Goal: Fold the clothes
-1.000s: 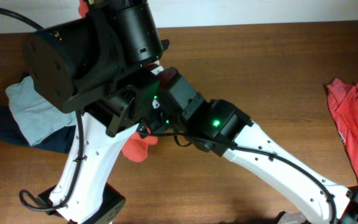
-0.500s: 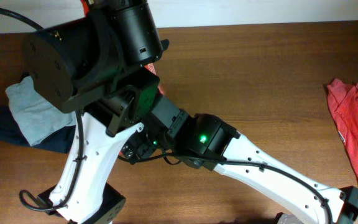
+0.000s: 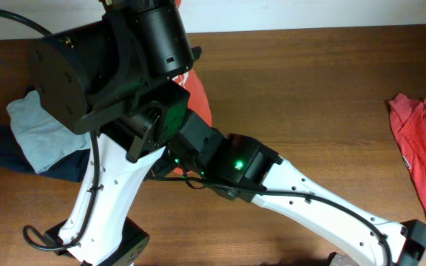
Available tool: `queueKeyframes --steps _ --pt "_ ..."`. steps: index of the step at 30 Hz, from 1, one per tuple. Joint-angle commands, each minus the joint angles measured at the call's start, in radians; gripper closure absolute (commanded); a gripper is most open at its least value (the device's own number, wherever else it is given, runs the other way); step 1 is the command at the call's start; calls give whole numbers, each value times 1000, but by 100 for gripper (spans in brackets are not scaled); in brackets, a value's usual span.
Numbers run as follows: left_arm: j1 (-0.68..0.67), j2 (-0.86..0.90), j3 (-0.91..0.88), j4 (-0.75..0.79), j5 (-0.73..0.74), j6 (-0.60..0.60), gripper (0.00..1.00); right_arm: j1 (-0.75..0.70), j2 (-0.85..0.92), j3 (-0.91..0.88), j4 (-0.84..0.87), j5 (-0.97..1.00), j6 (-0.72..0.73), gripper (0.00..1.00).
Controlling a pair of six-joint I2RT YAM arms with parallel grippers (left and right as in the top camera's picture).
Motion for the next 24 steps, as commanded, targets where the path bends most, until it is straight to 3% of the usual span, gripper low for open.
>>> queueKeyframes --steps 1,10,12,13,15,17,18,21,24 --pt "-4 -38 16 8 3 17 100 7 33 8 48 122 69 7" --pt "-4 -38 16 10 -1 16 100 8 64 8 183 156 115 7" --pt "-4 -38 16 10 -1 16 100 6 64 8 194 158 127 12" --pt "-9 -38 16 10 -1 16 100 6 67 8 196 171 127 17" --pt "-17 -38 16 10 -1 16 100 6 72 8 193 190 126 40" --pt "-29 -38 16 11 0 17 100 6 79 8 156 208 122 82" --pt "-29 -38 16 11 0 21 100 6 79 8 130 209 114 94" --pt "-28 -40 16 45 -9 24 100 6 51 8 -18 217 32 96" --pt "-21 -40 16 56 -35 18 100 6 -26 8 -159 348 16 96"
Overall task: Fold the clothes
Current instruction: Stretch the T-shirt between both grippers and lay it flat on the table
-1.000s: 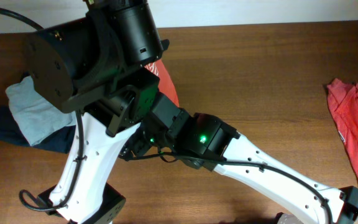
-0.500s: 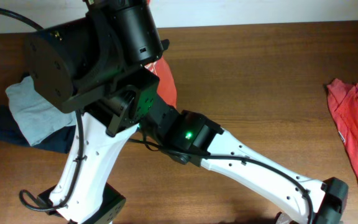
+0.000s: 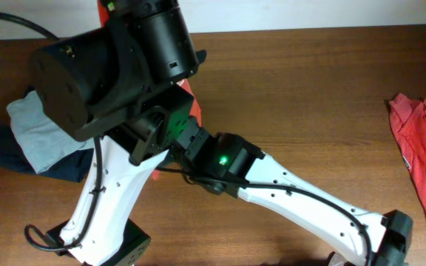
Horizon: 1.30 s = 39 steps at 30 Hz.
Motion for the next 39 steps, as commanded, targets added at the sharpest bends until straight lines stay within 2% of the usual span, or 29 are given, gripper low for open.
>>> queueKeyframes --steps 1,5,9,10,16,20,25,30,33,39 --pt "20 -40 16 18 -7 -14 100 6 -124 6 -130 203 -43 96" --pt "117 -42 16 11 -72 -144 100 -62 -321 6 -255 386 -47 96" --pt "205 -42 16 -71 -135 -294 100 -218 -489 6 -270 455 -63 96" --pt "229 -42 16 -109 -161 -339 100 -312 -550 6 -258 485 -99 96" --pt "262 -43 16 -204 -293 -467 100 -576 -638 6 -203 457 -166 96" --pt "245 -43 16 -368 -426 -495 100 -670 -631 6 -148 407 -249 96" --pt "236 -68 16 -387 -519 -489 100 -676 -637 16 -106 408 -302 96" --pt "203 -142 16 -528 -671 -502 100 -676 -640 55 -130 374 -306 95" --pt "203 -140 8 -692 -745 -575 100 -675 -618 55 -176 298 -309 92" --pt "145 -154 -5 -710 -800 -542 100 -674 -627 59 -305 298 -316 92"
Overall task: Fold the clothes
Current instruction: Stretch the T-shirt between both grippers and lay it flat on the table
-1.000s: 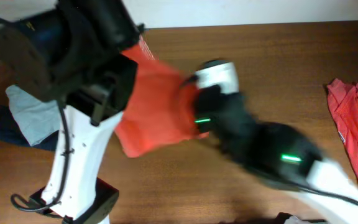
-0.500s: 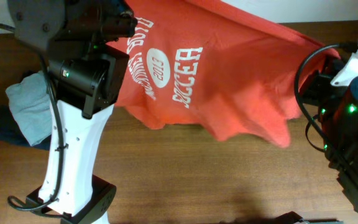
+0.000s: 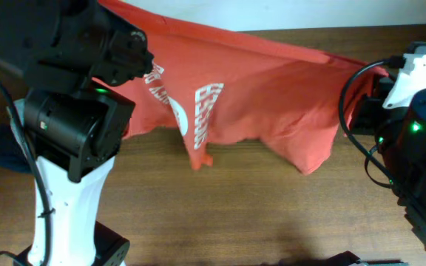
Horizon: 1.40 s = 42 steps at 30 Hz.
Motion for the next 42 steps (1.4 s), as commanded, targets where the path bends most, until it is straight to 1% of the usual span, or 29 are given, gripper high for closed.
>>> queueKeyframes --steps 1,4,7,9,13,15,16,19,20,23,25,26,27,28,30,31,32,33,35,36,37,38,39,40,41,42 --pt "-39 -46 8 10 -82 14 100 -28 -22 21 -47 71 0 92" --pt "-130 -120 -50 6 -87 34 100 -27 -52 71 -113 69 0 92" --pt "-216 -206 -145 0 -87 40 100 -27 -69 131 -193 45 9 91" --pt "-285 -272 -228 -51 -88 39 100 -27 -76 197 -308 9 50 92" --pt "-364 -353 -355 -79 -88 31 100 -27 -76 272 -461 -62 96 91" --pt "-375 -390 -411 -124 -88 -23 100 -27 -76 290 -517 -68 104 91" --pt "-375 -417 -449 -165 -88 -71 100 -27 -76 296 -537 -68 103 91" --pt "-375 -462 -525 -243 -88 -172 99 -27 -72 298 -544 -65 103 90" --pt "-375 -470 -551 -256 -88 -207 99 -27 -67 298 -541 -57 103 90" --pt "-365 -473 -610 -255 -88 -249 99 -27 -30 298 -537 -13 103 89" --pt "-326 -461 -655 -255 -87 -291 99 -27 19 298 -533 2 102 89" --pt "-263 -440 -692 -255 -52 -311 99 -27 78 298 -528 2 102 88" --pt "-244 -433 -702 -255 -32 -313 99 -27 98 298 -526 2 102 89" --pt "-198 -416 -723 -255 20 -332 98 -27 148 298 -519 3 92 89" --pt "-63 -338 -770 -273 223 -410 98 -50 281 298 -481 11 87 88" --pt "14 -275 -777 -312 374 -481 98 -87 372 298 -438 9 87 89" --pt "56 -232 -777 -331 466 -525 98 -105 409 298 -418 5 85 89" --pt "100 -180 -777 -336 568 -543 98 -136 465 298 -385 -30 57 89" --pt "164 -78 -776 -312 698 -549 98 -188 556 298 -325 -128 0 86" --pt "190 -25 -776 -282 752 -548 98 -225 626 298 -268 -209 -51 85" --pt "213 30 -776 -233 789 -547 97 -256 689 298 -204 -255 -80 83" --pt "232 78 -774 -167 816 -532 93 -272 722 298 -162 -272 -90 79" --pt "248 112 -772 -105 834 -512 80 -295 766 298 -95 -304 -106 59" --pt "265 156 -766 -36 832 -498 78 -315 799 299 -41 -340 -122 46" --pt "278 188 -748 -1 827 -480 70 -340 828 304 3 -380 -123 28" --pt "288 216 -722 15 810 -468 45 -362 841 311 14 -403 -123 23"
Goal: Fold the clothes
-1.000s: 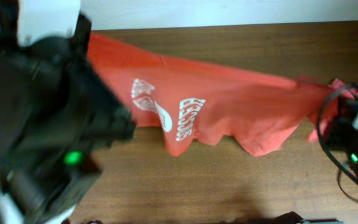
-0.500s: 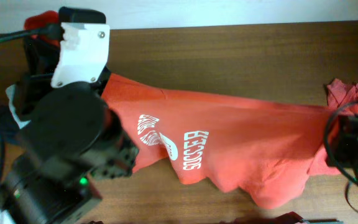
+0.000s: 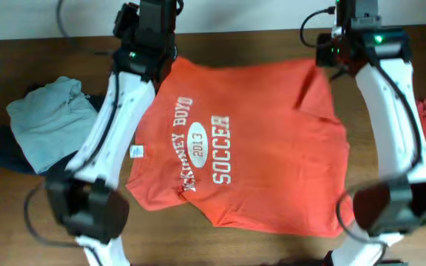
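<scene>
An orange T-shirt (image 3: 265,148) with white "SOCCER 2013" print lies spread flat on the wooden table (image 3: 390,96), print up. Its hem points toward the near edge. My left gripper (image 3: 167,65) is down at the shirt's far left corner, and the fabric narrows into it. My right gripper (image 3: 322,65) is at the far right corner, where creases run up into it. Both look shut on the shirt, though the wrists hide most of the fingers.
A folded pile sits at the left: a grey-blue garment (image 3: 50,122) on top of a dark navy one (image 3: 6,157). Another red garment lies at the right edge. The table's back edge meets a white wall just behind the grippers.
The shirt was stretched in the air between the two grippers, close to the camera. Now it lies flat on the table, with both grippers low at its far corners.
At first both arms were crowded together left of centre over a bunched orange cloth, and stayed so at the second moment. Then the arms were far apart with the shirt held stretched between them. Now it is laid out flat.
</scene>
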Available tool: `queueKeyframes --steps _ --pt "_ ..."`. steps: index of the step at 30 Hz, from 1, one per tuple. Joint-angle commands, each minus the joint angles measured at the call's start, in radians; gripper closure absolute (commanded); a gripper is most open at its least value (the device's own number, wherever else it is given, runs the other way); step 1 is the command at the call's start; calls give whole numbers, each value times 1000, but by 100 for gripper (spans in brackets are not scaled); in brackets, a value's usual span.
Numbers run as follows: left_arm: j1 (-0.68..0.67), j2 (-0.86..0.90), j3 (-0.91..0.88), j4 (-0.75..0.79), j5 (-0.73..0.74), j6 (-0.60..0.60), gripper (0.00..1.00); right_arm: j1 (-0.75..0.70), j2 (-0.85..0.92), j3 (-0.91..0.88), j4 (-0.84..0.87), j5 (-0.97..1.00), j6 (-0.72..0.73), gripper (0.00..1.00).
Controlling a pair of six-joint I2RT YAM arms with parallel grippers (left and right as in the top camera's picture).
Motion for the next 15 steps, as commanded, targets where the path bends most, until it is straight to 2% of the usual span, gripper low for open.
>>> queueKeyframes --steps 1,2,3,5,7,10,12,15 --pt "47 61 86 53 24 40 27 -84 30 28 27 -145 -48 21" --pt "53 62 109 52 -5 40 20 -102 26 37 17 -156 -47 19" --pt "57 55 140 46 -32 40 7 -128 17 59 -16 -172 -48 18" --pt "56 32 221 -4 -87 40 1 -161 0 115 -120 -202 -48 17" --pt "51 2 286 -108 -99 38 1 -171 -13 157 -216 -212 -48 16" --pt "45 -28 334 -281 -88 -51 1 -171 -19 169 -311 -246 -48 16" --pt "45 -31 336 -448 34 -138 1 -171 -6 146 -364 -331 -45 19" --pt "53 -17 333 -614 273 -219 1 -166 20 90 -377 -398 -26 20"
